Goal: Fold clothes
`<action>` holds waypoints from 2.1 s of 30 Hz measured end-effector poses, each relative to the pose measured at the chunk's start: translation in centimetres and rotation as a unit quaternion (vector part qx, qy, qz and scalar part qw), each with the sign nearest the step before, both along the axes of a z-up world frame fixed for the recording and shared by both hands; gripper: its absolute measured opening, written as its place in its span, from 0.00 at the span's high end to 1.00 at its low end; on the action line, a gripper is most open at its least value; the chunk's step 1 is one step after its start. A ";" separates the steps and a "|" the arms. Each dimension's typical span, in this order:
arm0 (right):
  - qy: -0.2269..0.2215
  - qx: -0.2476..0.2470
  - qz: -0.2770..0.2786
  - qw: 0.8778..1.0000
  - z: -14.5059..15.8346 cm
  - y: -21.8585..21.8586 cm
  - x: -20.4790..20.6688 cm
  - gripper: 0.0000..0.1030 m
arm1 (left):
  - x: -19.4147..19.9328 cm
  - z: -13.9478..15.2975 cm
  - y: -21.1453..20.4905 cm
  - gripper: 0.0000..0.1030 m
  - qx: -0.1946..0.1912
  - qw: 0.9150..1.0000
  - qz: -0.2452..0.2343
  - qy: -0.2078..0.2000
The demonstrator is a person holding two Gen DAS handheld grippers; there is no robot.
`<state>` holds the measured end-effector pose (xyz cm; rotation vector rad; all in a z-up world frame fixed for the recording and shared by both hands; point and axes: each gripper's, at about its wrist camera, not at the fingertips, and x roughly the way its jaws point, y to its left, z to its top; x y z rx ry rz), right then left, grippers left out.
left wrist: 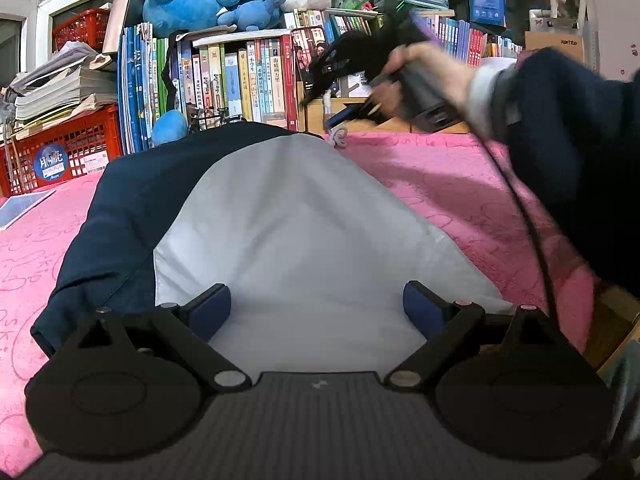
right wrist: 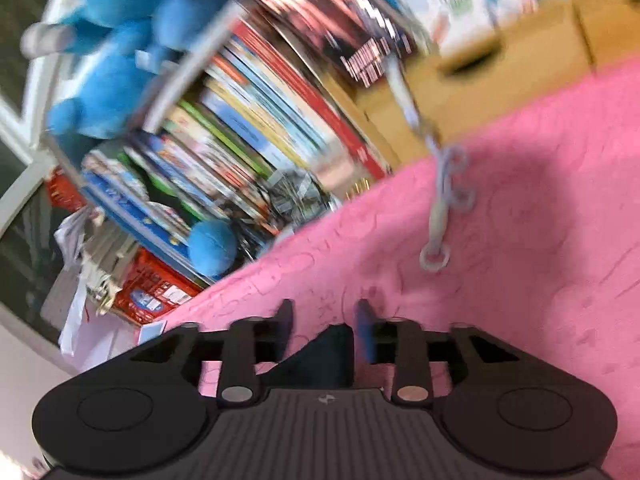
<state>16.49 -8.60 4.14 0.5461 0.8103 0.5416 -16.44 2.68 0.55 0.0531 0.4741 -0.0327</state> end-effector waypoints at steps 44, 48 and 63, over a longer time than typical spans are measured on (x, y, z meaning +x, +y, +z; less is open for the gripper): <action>-0.265 -0.213 0.157 0.927 -1.0 6.4 -15.6 0.29 | 23.7 7.1 16.8 0.08 -0.336 0.915 -0.078 0.207; -0.298 -0.235 0.165 0.910 -1.7 7.1 -16.8 0.27 | 26.8 5.1 16.2 0.44 -0.360 0.894 -0.095 0.251; -0.287 -0.242 0.166 0.912 -1.4 7.0 -16.6 0.22 | 28.8 5.3 17.1 0.59 -0.409 0.882 -0.111 0.205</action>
